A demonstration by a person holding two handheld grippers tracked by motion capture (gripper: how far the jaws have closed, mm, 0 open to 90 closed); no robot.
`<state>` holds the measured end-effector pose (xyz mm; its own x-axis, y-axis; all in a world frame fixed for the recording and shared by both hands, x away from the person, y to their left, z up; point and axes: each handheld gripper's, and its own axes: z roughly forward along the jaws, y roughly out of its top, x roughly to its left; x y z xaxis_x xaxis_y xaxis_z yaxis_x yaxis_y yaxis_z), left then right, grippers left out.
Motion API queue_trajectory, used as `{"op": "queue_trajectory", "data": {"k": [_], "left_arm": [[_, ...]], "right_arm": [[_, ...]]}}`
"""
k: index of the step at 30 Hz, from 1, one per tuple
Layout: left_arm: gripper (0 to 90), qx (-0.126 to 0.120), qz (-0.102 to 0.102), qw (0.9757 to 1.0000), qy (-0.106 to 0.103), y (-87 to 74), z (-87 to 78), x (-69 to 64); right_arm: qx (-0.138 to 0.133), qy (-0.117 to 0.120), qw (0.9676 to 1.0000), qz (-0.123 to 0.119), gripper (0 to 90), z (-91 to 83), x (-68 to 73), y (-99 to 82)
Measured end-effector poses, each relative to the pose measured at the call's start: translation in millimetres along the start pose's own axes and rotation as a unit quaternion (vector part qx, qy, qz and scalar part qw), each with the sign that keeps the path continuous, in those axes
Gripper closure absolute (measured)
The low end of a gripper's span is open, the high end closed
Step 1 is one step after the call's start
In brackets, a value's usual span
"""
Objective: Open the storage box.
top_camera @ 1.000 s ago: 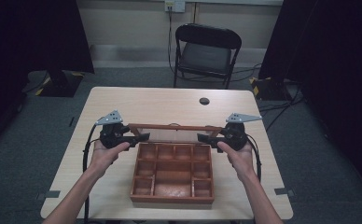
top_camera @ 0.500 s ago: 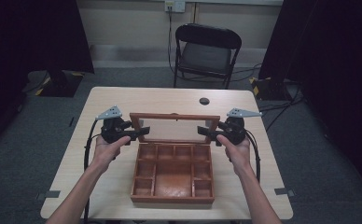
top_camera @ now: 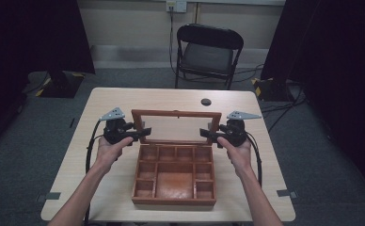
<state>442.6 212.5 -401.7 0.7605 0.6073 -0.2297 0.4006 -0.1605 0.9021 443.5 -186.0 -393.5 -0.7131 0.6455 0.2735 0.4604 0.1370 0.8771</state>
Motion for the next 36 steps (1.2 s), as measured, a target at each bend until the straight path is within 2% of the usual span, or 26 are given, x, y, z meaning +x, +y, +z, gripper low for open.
{"op": "queue_trajectory", "data": {"k": [8,17,18,27,36], "left_arm": [[52.1,0.007,0.0,0.9998,0.016,-5.2,2.9,3.1],[53.4,0.006,-0.003,0.9998,0.019,-8.4,4.8,5.0],[53.5,0.014,0.0,0.9996,0.025,-10.3,6.3,5.4],[53.5,0.013,-0.002,0.9995,0.029,-13.1,8.6,6.3],[54.1,0.013,-0.002,0.9994,0.031,-14.1,9.2,7.2]], "right_arm": [[0.011,-0.008,0.9999,0.003,43.1,3.8,-3.9,-5.0],[0.015,-0.013,0.9998,0.002,44.2,7.1,-6.8,-7.3],[0.016,-0.014,0.9998,0.001,44.2,7.4,-7.0,-7.6],[0.017,-0.019,0.9997,-0.004,47.0,6.7,-9.1,-8.5],[0.027,-0.025,0.9993,-0.011,48.3,13.3,-10.6,-12.4]]}}
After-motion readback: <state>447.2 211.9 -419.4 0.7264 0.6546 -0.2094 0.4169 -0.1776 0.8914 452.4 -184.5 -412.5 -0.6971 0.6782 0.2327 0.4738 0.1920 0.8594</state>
